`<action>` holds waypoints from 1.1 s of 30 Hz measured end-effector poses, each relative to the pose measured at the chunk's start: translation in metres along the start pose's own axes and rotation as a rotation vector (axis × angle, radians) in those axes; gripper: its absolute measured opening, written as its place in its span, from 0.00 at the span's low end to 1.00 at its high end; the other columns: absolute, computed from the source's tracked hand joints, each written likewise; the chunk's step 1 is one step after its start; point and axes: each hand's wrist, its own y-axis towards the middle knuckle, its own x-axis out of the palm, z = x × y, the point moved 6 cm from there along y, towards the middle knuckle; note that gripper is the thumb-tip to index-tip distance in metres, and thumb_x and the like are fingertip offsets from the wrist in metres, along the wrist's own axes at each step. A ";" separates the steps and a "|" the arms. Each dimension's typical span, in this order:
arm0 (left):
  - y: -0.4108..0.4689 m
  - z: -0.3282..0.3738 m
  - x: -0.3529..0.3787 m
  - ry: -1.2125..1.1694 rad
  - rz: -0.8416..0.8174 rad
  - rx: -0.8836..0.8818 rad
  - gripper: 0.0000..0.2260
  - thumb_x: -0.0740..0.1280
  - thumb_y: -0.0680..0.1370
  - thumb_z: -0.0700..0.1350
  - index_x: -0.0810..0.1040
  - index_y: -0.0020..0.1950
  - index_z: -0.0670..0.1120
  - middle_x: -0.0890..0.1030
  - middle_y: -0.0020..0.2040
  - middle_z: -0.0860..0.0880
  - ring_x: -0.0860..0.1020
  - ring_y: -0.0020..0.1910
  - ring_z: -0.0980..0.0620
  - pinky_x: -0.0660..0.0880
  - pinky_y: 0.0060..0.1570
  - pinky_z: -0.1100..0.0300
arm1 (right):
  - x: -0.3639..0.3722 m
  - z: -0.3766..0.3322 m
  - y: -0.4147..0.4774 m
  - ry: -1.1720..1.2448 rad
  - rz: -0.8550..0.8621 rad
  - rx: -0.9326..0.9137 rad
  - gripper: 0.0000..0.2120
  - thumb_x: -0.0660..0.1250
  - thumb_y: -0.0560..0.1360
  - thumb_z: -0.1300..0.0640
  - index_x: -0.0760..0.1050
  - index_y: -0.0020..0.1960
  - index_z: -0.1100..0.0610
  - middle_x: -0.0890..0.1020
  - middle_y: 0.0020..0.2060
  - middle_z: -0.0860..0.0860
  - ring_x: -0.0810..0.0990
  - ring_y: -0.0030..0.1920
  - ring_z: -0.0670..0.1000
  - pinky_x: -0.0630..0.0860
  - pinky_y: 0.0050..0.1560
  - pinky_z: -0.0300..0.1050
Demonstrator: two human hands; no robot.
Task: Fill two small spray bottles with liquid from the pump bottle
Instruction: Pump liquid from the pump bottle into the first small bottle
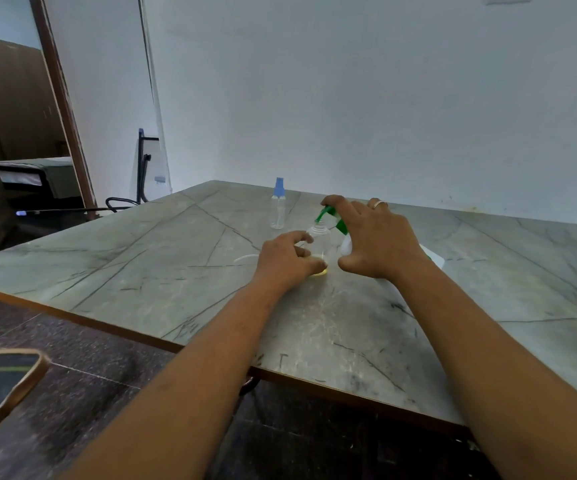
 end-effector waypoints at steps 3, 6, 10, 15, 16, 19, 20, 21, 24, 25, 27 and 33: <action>0.002 0.000 0.000 0.009 0.001 0.012 0.23 0.75 0.69 0.51 0.75 0.62 0.50 0.81 0.57 0.48 0.76 0.46 0.56 0.72 0.56 0.61 | 0.001 0.001 0.000 0.007 -0.008 -0.001 0.42 0.70 0.65 0.46 0.51 0.73 0.42 0.76 0.62 0.49 0.73 0.58 0.56 0.77 0.50 0.49; 0.003 -0.002 0.000 0.001 0.003 0.021 0.23 0.75 0.69 0.52 0.75 0.62 0.50 0.81 0.55 0.49 0.76 0.46 0.56 0.71 0.53 0.63 | 0.001 0.001 0.001 -0.005 -0.013 -0.005 0.46 0.70 0.65 0.45 0.47 0.75 0.41 0.75 0.62 0.49 0.73 0.59 0.56 0.77 0.49 0.51; 0.003 -0.002 0.000 0.003 0.012 0.030 0.23 0.75 0.69 0.51 0.75 0.62 0.50 0.81 0.55 0.49 0.76 0.46 0.56 0.72 0.53 0.62 | 0.000 0.000 0.000 -0.003 -0.010 -0.003 0.42 0.70 0.65 0.46 0.51 0.73 0.42 0.76 0.59 0.48 0.73 0.57 0.56 0.75 0.47 0.48; 0.003 -0.001 0.001 0.018 0.006 0.041 0.24 0.75 0.69 0.51 0.75 0.62 0.51 0.81 0.56 0.49 0.76 0.46 0.56 0.72 0.53 0.62 | 0.000 0.000 0.003 0.007 0.003 0.003 0.36 0.70 0.64 0.46 0.56 0.66 0.44 0.78 0.55 0.49 0.74 0.52 0.54 0.74 0.42 0.45; 0.003 -0.002 0.001 0.018 0.004 0.043 0.24 0.75 0.68 0.51 0.75 0.62 0.51 0.81 0.56 0.49 0.76 0.46 0.56 0.71 0.52 0.64 | 0.000 0.000 0.003 0.004 0.007 0.004 0.35 0.70 0.64 0.46 0.57 0.66 0.45 0.78 0.55 0.49 0.74 0.51 0.54 0.74 0.41 0.45; 0.003 -0.001 0.001 0.027 0.008 0.043 0.24 0.75 0.69 0.51 0.75 0.62 0.51 0.81 0.55 0.49 0.76 0.46 0.56 0.71 0.53 0.63 | 0.000 -0.002 0.004 -0.001 0.010 0.002 0.35 0.70 0.64 0.46 0.57 0.66 0.45 0.78 0.56 0.49 0.74 0.51 0.53 0.76 0.42 0.46; 0.003 -0.001 0.000 0.026 0.011 0.042 0.24 0.75 0.69 0.51 0.75 0.62 0.50 0.81 0.55 0.49 0.76 0.46 0.56 0.72 0.54 0.62 | 0.000 -0.002 0.004 0.000 0.007 0.001 0.36 0.70 0.64 0.46 0.56 0.67 0.45 0.78 0.57 0.49 0.73 0.52 0.53 0.76 0.43 0.46; 0.004 -0.002 0.000 0.022 0.015 0.041 0.23 0.75 0.69 0.51 0.75 0.62 0.50 0.81 0.55 0.49 0.76 0.45 0.56 0.72 0.54 0.62 | 0.001 -0.002 0.003 -0.001 0.002 0.000 0.37 0.70 0.64 0.46 0.55 0.68 0.44 0.77 0.57 0.49 0.73 0.52 0.54 0.76 0.43 0.46; 0.005 -0.003 0.001 0.017 0.021 0.038 0.23 0.75 0.69 0.51 0.76 0.61 0.51 0.81 0.55 0.49 0.76 0.45 0.57 0.71 0.53 0.64 | 0.001 -0.001 0.003 -0.009 -0.011 0.010 0.40 0.70 0.65 0.46 0.53 0.70 0.43 0.77 0.59 0.48 0.73 0.53 0.54 0.76 0.45 0.47; 0.006 -0.003 0.001 0.016 0.020 0.040 0.23 0.75 0.69 0.51 0.76 0.61 0.51 0.81 0.55 0.49 0.76 0.45 0.57 0.71 0.53 0.63 | 0.001 -0.001 0.003 -0.005 -0.013 0.011 0.40 0.70 0.65 0.46 0.53 0.70 0.43 0.77 0.59 0.48 0.73 0.53 0.54 0.76 0.45 0.47; 0.007 -0.003 0.001 0.025 0.014 0.051 0.23 0.75 0.69 0.51 0.75 0.62 0.51 0.81 0.55 0.49 0.76 0.45 0.57 0.72 0.54 0.62 | 0.001 -0.001 0.004 0.006 -0.013 0.010 0.38 0.71 0.64 0.46 0.55 0.68 0.43 0.77 0.58 0.48 0.73 0.52 0.53 0.76 0.44 0.46; 0.012 -0.005 0.002 0.047 -0.012 0.078 0.24 0.75 0.68 0.52 0.75 0.63 0.51 0.81 0.55 0.50 0.75 0.44 0.58 0.69 0.50 0.66 | 0.001 -0.001 0.006 -0.002 -0.002 0.014 0.34 0.69 0.64 0.47 0.57 0.66 0.44 0.78 0.55 0.48 0.72 0.50 0.52 0.69 0.39 0.42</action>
